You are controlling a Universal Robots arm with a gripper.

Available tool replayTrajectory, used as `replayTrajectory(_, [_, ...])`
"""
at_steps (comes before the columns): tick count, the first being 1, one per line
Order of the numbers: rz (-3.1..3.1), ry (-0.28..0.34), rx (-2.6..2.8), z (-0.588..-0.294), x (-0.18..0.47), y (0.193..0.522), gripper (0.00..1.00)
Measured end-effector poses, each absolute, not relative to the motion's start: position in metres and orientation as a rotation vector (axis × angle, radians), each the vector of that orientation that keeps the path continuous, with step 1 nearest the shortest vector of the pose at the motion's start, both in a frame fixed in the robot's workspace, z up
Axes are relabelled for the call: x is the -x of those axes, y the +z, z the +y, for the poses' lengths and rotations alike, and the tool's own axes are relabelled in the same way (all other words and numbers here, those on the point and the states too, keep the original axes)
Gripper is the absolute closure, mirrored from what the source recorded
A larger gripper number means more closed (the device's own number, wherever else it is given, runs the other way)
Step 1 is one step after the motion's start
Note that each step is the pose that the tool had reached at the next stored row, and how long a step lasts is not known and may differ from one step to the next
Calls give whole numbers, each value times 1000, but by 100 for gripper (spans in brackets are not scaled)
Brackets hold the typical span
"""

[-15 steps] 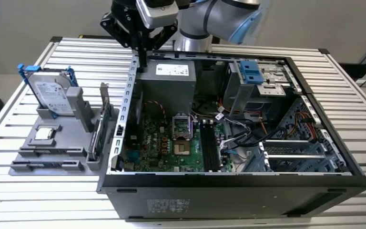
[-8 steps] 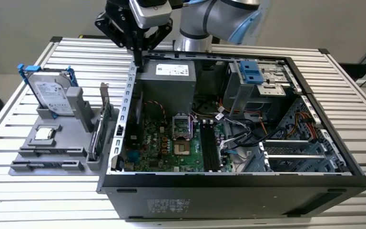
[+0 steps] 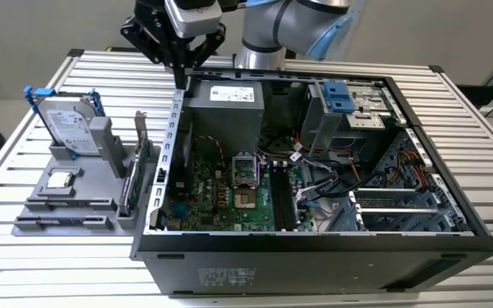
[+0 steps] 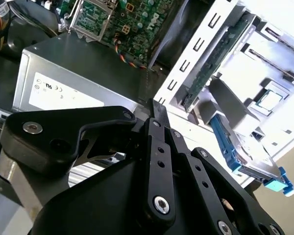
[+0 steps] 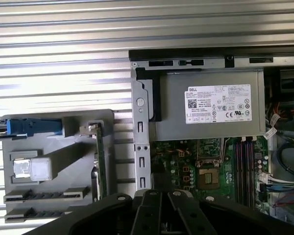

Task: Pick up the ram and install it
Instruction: 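Reach for the ram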

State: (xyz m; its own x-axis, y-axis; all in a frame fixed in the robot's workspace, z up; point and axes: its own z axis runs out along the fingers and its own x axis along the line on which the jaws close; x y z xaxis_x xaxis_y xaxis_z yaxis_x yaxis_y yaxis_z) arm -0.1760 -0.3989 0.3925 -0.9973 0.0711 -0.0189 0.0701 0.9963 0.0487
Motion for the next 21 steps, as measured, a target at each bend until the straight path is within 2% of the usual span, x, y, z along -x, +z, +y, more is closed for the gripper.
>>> replayTrajectory(21, [3118, 75, -110, -399, 196, 392, 100])
